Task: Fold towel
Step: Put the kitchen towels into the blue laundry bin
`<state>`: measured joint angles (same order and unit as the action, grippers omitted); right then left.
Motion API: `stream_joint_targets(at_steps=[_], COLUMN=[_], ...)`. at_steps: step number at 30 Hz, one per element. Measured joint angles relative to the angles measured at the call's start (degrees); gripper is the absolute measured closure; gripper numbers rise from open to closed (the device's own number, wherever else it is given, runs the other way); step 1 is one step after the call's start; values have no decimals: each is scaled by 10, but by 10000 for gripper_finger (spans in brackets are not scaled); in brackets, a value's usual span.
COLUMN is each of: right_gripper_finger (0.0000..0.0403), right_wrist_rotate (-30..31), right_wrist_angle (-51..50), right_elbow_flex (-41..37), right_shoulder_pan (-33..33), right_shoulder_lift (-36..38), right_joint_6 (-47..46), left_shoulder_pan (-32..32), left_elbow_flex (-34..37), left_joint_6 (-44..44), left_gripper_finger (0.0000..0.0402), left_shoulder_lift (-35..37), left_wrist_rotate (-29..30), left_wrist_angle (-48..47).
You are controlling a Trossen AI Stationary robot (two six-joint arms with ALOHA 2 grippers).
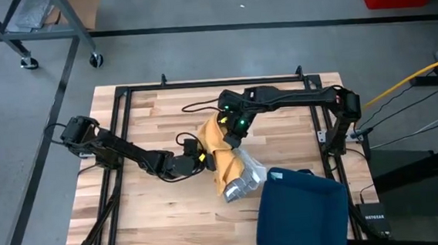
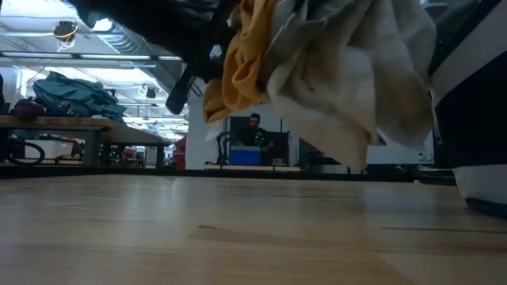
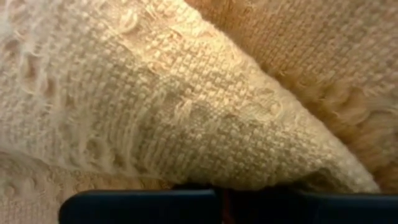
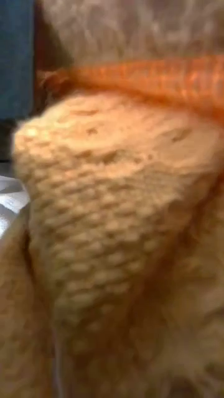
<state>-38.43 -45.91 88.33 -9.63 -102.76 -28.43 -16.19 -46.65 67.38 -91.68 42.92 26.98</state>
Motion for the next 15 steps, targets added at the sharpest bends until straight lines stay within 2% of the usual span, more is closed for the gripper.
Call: stream_joint_targets(at_steps=[5, 12, 15], right_gripper_finger=[223, 223, 223], right_wrist_rotate=[5, 32, 38], right_wrist_angle=[-19, -24, -28], right_elbow_flex=[0, 0, 0], right_shoulder_pan=[5, 19, 24], right_shoulder_lift=[23, 48, 68], right_joint_6=[-1, -12, -19], left_shoulder_pan=[-1, -3, -6], left_elbow_flex=[-29, -32, -58], left_joint_6=[-30, -93, -104], left_gripper_finger=[398, 397, 399], left_shoulder_lift=[0, 1, 1], left_wrist_rotate=[-4, -13, -13], left_wrist_angle=[-2, 3, -1])
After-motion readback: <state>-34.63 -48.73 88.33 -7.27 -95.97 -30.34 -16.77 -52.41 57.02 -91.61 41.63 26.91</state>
